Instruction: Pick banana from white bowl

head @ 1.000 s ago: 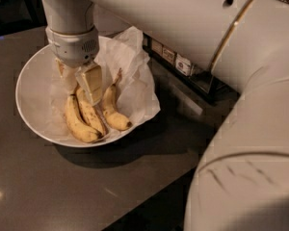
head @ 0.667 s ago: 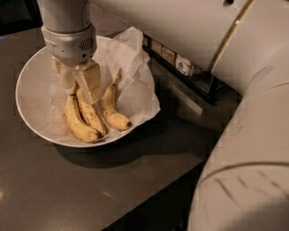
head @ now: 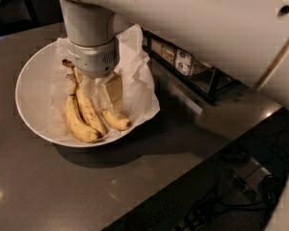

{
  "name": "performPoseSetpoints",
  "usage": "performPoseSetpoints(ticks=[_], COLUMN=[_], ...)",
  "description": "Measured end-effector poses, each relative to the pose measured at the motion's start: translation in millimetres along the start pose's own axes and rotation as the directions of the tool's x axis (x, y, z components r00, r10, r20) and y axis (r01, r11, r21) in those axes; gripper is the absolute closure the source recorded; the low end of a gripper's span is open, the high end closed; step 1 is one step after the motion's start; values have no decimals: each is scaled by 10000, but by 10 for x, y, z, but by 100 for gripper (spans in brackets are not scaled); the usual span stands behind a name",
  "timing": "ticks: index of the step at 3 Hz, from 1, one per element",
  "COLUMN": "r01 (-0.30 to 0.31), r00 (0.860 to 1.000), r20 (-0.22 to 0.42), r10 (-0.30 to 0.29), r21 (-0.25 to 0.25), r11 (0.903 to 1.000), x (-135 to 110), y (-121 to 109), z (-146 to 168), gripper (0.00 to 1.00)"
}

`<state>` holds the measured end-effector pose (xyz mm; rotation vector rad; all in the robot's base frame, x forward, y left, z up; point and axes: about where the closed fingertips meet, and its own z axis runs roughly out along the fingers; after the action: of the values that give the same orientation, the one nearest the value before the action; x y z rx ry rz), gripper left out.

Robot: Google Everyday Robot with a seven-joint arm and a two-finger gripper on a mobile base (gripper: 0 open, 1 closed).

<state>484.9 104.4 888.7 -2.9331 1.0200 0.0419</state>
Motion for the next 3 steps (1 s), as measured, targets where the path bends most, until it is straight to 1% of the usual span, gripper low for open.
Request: performPoseSetpoints(ticks=[1,2,3], r01=[-7,499,1614], r00=[10000,9985,9843], r20=[1,-250,-755], r10=[7,-492,-1598], r21=[141,289,159], r11=[9999,9983,9868], x=[-2,14,19], y=[-36,-43,-7], z=[4,-9,-33], gripper=[38,39,38])
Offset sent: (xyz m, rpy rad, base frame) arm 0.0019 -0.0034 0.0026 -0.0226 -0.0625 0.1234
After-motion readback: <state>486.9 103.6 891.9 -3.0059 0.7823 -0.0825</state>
